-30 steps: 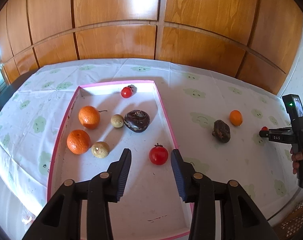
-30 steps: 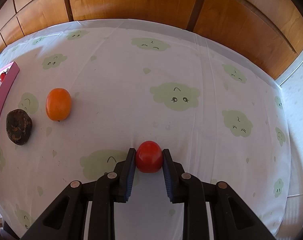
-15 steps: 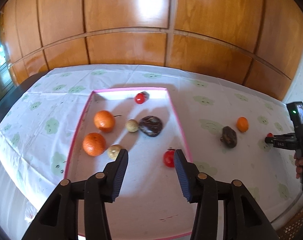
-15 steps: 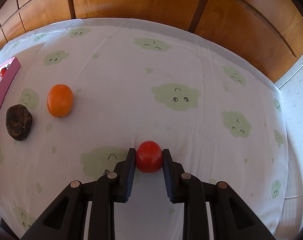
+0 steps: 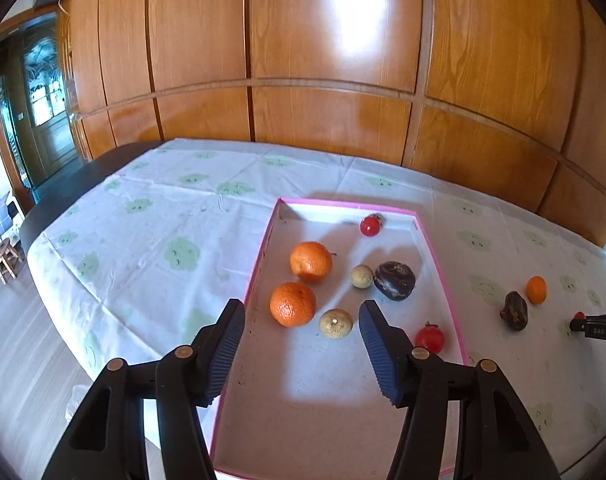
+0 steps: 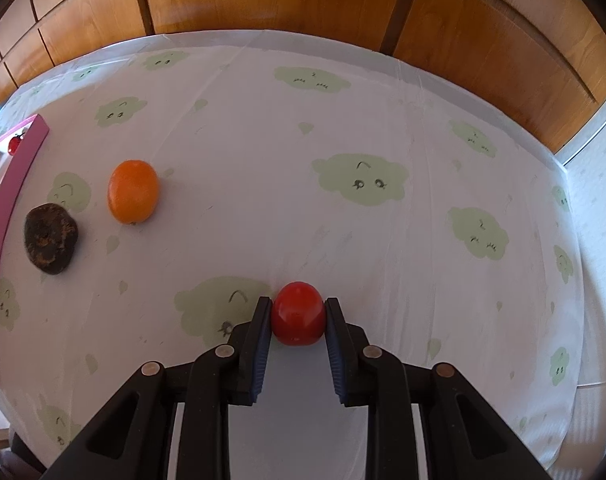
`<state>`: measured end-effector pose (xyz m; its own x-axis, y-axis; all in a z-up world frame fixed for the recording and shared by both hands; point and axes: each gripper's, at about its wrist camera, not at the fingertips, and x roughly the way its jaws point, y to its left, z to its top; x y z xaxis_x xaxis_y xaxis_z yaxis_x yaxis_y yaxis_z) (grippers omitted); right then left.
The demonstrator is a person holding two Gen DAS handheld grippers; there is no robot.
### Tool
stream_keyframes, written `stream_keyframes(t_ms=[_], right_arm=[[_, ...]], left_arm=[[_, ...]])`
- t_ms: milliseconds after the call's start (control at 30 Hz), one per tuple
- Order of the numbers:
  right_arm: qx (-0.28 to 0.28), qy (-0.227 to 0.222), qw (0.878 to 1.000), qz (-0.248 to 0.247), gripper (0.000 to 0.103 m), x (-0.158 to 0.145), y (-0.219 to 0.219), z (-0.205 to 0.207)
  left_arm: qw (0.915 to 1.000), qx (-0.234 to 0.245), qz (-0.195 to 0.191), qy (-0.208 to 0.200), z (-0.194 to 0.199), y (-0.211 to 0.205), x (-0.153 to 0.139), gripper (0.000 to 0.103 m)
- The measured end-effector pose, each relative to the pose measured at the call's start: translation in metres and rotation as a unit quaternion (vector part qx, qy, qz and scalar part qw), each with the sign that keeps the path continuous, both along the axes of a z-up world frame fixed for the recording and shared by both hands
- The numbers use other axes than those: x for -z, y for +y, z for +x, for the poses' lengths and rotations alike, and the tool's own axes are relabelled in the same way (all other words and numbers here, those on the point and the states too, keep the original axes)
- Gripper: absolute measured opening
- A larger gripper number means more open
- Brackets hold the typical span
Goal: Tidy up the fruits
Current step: 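Carry the red tomato into the pink tray and open the right tool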
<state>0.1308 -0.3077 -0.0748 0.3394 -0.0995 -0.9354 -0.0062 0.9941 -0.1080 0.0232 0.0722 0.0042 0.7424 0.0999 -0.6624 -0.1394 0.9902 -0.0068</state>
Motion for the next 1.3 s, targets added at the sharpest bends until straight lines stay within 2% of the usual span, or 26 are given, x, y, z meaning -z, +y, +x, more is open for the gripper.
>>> stream_keyframes(t_ms=[233,333,533,733,967,1167,1300], right_arm=[[-0.023,0.031,0.999,0.025,0.026,-0.006,0.009,0.001],[-0.03,0.021,0.999,0.032,0.026,-0.012,0.016,-0.002],[-0.071,-0.021,0.994,0.079,0.026,-0.036,0.046,-0.011],[-0.147,-0.035,0.98,0.129,0.026,-0.048,0.107,-0.026],[-0.234,-0.032,0.956,0.173,0.026,-0.055,0.201,-0.033],[-0.291,-0.027,0.939,0.18,0.026,-0.05,0.272,-0.033],[-0.309,-0.017,0.933,0.183,0.026,-0.037,0.305,-0.031]], left_arm=[[0.9989,0.033,0.015,-0.03,-0.008,-0.017,-0.014,0.065],[0.998,0.045,0.021,-0.038,-0.011,-0.023,-0.017,0.065],[0.9975,0.051,0.025,-0.043,-0.013,-0.028,-0.018,0.065],[0.9975,0.048,0.025,-0.046,-0.014,-0.026,-0.018,0.065],[0.9983,0.033,0.02,-0.043,-0.013,-0.015,-0.017,0.067],[0.9989,-0.013,0.019,-0.041,-0.01,0.017,-0.016,0.067],[0.9979,-0.048,0.017,-0.04,-0.01,0.041,-0.015,0.067]])
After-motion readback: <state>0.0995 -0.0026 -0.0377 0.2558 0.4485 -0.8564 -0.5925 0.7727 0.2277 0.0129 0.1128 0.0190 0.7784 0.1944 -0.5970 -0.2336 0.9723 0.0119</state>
